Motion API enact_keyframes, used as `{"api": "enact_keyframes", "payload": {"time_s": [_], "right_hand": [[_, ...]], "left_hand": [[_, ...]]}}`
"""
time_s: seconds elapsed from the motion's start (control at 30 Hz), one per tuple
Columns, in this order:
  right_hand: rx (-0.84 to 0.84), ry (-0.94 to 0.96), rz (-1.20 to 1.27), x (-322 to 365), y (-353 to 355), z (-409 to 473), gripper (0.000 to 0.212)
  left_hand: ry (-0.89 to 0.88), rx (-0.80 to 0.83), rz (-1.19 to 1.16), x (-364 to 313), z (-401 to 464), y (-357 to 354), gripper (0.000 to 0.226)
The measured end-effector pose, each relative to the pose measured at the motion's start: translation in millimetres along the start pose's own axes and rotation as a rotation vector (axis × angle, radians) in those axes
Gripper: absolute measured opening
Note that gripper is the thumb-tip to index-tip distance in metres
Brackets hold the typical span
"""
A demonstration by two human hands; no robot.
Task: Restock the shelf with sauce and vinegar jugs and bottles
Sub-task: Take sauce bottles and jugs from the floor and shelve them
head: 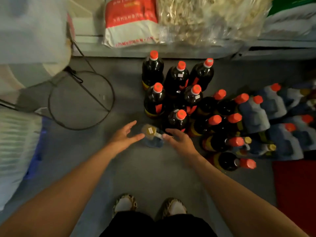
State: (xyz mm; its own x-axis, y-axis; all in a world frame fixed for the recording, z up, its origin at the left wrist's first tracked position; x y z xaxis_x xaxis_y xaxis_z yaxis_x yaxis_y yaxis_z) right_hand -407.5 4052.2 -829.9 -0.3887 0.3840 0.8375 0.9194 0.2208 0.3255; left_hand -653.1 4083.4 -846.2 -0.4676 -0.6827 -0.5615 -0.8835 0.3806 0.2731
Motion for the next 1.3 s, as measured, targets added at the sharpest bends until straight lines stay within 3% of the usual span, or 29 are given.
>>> {"api": "enact_keyframes", "payload": {"time_s": [0.17,0.3,0.37,0.5,0.67,0.83,1.0,1.07,1.3], "right_hand": [[-0.121,0.178,0.192,-64,-36,36,0.055],[-0.140,0.289,0.311,-90,-37,50,0.019],[-0.131,0.284,0.362,-95,-41,48,0.015],[-0.163,0.286,0.404,-96,-45,44,0.027],[-0.157,0.336,0.411,-104,-48,50,0.017],[-0.132,0.360,0.415,-110,-53,48,0.015],[-0.172,0.381,0.383,-112,-57,49,0.032],[-0.196,0.377,0.384,-112,-59,48,0.028],[-0.213,0.369,0.350,-104,-58,48,0.026]], "left_hand": [[-0.196,0.194,0.038,25,75,-14,0.102],[-0.329,0.201,0.022,32,96,-24,0.088],[-0.368,0.159,-0.014,32,94,-28,0.082],[-0.387,0.095,-0.077,37,81,-31,0.080],[-0.407,-0.014,-0.094,51,76,-43,0.087],[-0.382,0.076,-0.210,65,78,-46,0.100],[-0.386,0.103,-0.250,74,86,-47,0.107],[-0.397,0.113,-0.254,72,88,-48,0.110],[-0.406,0.084,-0.258,69,88,-47,0.102]]}}
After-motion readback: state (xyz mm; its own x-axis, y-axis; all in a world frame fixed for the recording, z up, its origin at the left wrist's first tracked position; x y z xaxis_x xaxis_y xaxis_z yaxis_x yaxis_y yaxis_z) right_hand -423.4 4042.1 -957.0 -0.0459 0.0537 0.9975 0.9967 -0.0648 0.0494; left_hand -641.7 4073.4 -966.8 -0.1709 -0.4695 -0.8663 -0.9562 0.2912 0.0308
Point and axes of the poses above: each hand's wrist, its own z-axis towards the middle knuckle, its own y-axis out of the back of the hand, x = y × z, the point moved 3 cm from there along z, towards the middle knuckle, and after that the axes turned 10 degrees about y, right-handed, at the moved point
